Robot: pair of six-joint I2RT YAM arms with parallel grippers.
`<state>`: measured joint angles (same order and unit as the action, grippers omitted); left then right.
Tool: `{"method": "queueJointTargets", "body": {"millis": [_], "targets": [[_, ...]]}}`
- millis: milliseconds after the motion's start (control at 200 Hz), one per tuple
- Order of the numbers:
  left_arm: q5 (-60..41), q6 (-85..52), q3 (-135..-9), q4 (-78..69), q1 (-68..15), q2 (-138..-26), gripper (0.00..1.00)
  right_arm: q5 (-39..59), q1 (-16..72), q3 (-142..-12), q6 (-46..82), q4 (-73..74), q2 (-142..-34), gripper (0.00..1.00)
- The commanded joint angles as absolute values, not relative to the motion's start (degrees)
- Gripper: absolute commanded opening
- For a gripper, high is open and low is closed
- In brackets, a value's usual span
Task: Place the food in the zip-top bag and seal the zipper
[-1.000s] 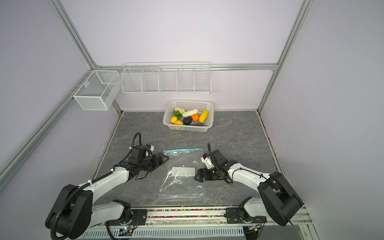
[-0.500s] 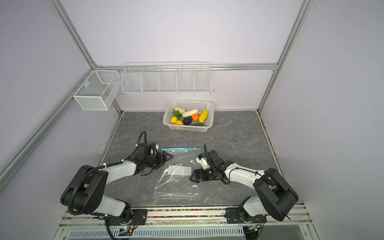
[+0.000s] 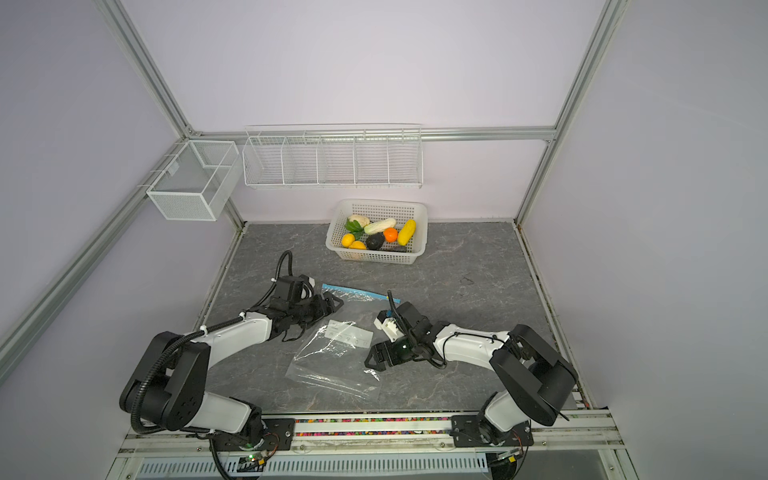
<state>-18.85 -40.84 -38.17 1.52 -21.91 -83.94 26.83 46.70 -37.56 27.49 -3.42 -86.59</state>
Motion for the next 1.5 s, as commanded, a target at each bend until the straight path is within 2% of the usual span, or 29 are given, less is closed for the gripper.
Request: {"method": "queueJointTargets", "body": {"millis": [0, 625, 785, 870, 1025, 1125, 1284, 1329, 1494], "targets": [[-15.1, -39.0, -39.2, 3.5, -22.0, -83.8, 0.88, 24.6, 47.4, -37.2, 28.2, -3.2, -86.0, 0.92], [-14.4, -34.0, -47.2, 7.8, -20.7, -88.2, 0.89, 22.4, 55.6, -43.9, 24.5, -5.3, -89.2, 0.92], [-11.9, -32.0, -48.6, 17.3, -18.9, -82.2, 0.91, 18.4, 55.5, -44.4, 23.1, -10.3, -84.3, 0.93], [-11.2, -33.4, -47.1, 21.1, -19.6, -76.4, 0.96, 14.9, 54.0, -44.9, 21.2, -11.9, -81.9, 0.92], [-15.4, -40.8, -43.3, 24.9, -25.1, -69.5, 0.92, 15.3, 45.9, -47.6, 18.5, -11.6, -82.7, 0.92], [-13.5, -44.0, -40.9, 26.2, -30.0, -65.4, 0.91, 10.7, 43.8, -50.0, 16.6, -10.9, -82.8, 0.92], [-15.7, -46.8, -38.7, 26.5, -32.1, -62.4, 0.91, 9.6, 39.1, -55.2, 12.9, -9.0, -88.1, 0.95], [-16.1, -47.6, -37.8, 25.5, -32.4, -61.8, 0.91, 8.9, 38.5, -56.9, 11.6, -10.0, -89.8, 0.97], [-16.4, -47.7, -36.4, 27.4, -32.8, -62.4, 0.91, 5.8, 37.4, -62.0, 6.9, -11.8, -95.1, 0.98]]}}
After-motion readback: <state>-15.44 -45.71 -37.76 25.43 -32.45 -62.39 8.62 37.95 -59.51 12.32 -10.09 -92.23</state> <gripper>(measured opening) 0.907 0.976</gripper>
